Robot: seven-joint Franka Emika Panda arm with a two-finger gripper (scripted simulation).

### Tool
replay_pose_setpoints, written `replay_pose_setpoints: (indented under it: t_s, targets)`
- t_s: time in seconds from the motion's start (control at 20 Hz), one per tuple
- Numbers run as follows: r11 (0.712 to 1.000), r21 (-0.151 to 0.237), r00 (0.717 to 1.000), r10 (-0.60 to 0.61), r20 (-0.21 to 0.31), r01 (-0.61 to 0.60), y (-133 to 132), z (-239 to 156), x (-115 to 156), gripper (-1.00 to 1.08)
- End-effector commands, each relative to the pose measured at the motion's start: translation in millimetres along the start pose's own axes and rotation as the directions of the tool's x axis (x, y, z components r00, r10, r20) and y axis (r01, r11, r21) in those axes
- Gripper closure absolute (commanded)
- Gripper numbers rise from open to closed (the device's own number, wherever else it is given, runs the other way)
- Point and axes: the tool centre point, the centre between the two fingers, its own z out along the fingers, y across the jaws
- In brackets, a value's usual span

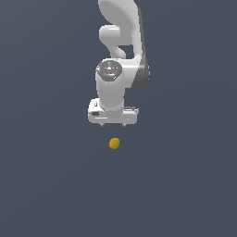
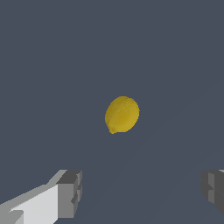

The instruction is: Pick up the object and move it to a goal position.

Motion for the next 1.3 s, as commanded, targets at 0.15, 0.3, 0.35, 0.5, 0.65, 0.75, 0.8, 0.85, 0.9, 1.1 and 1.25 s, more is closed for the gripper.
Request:
replay_pose_setpoints:
  t_s: [0.15,0.3,0.35,0.5,0.65,0.75,0.8,0.85,0.9,1.1,1.25]
  targets:
    - [1.000,-0.002,1.000,-0.015,0.001,0.015,-4,-2,0,-0.92]
    - [0.999,-0.007,0.999,-0.052,0.003,0.052,-14,-8,0,-0.92]
    - [0.998,-0.008,0.998,-0.061,0.003,0.061,-16,-9,0,-0.92]
    - [0.998,-0.009,0.998,-0.069,0.003,0.069,-18,-9,0,-0.92]
    - [0.998,-0.009,0.998,-0.064,0.004,0.064,-17,-10,0,-0.92]
    - [0.998,-0.009,0.998,-0.066,0.003,0.066,-17,-9,0,-0.92]
    - [0.998,-0.009,0.998,-0.069,0.002,0.069,-17,-8,1,-0.92]
    - [0.997,-0.009,0.997,-0.072,0.001,0.072,-17,-7,2,-0.92]
    - [0.997,-0.009,0.997,-0.075,-0.001,0.075,-16,-5,3,-0.92]
    - [0.995,-0.008,0.995,-0.099,-0.014,0.099,-14,8,10,-0.92]
    - [0.992,-0.008,0.992,-0.125,-0.028,0.125,-12,22,17,-0.92]
